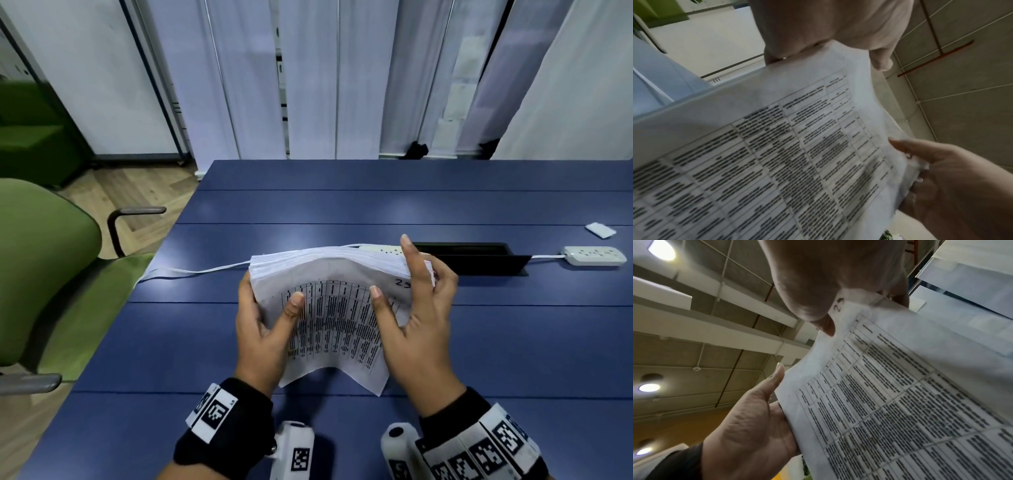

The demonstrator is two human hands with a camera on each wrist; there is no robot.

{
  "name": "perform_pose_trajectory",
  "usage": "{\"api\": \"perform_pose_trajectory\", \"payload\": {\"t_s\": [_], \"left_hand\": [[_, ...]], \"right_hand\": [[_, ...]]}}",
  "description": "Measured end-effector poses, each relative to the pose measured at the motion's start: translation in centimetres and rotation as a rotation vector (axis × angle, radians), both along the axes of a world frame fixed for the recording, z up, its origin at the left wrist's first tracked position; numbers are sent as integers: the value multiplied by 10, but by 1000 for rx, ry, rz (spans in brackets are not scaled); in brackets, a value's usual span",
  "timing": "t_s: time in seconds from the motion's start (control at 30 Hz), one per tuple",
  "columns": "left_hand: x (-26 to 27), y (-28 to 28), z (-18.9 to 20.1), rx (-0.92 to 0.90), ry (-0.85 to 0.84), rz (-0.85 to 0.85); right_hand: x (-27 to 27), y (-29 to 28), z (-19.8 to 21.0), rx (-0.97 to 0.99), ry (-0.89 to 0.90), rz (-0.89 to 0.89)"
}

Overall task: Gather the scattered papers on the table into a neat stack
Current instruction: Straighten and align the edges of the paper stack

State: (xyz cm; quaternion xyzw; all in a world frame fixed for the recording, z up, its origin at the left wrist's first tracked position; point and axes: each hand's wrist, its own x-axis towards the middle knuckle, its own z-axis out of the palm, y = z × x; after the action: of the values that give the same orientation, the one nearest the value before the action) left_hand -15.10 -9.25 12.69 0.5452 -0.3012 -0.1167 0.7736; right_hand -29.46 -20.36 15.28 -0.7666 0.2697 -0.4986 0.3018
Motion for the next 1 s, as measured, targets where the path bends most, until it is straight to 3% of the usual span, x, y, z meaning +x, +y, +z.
{"api": "perform_pose_trajectory", "payload": {"t_s": [0.3, 0.43, 0.63, 1.0], "left_hand": [[7, 0, 0, 14, 42, -14], [13, -1, -10, -2, 112, -25], [10, 1, -33, 71, 201, -46], [19, 2, -37, 94, 210, -119]], "right_hand": [[-1, 1, 5, 61, -6, 2], [0, -6, -8, 377, -216, 82], [0, 0, -32, 500, -181, 135], [0, 1, -37, 361, -316, 202]]}}
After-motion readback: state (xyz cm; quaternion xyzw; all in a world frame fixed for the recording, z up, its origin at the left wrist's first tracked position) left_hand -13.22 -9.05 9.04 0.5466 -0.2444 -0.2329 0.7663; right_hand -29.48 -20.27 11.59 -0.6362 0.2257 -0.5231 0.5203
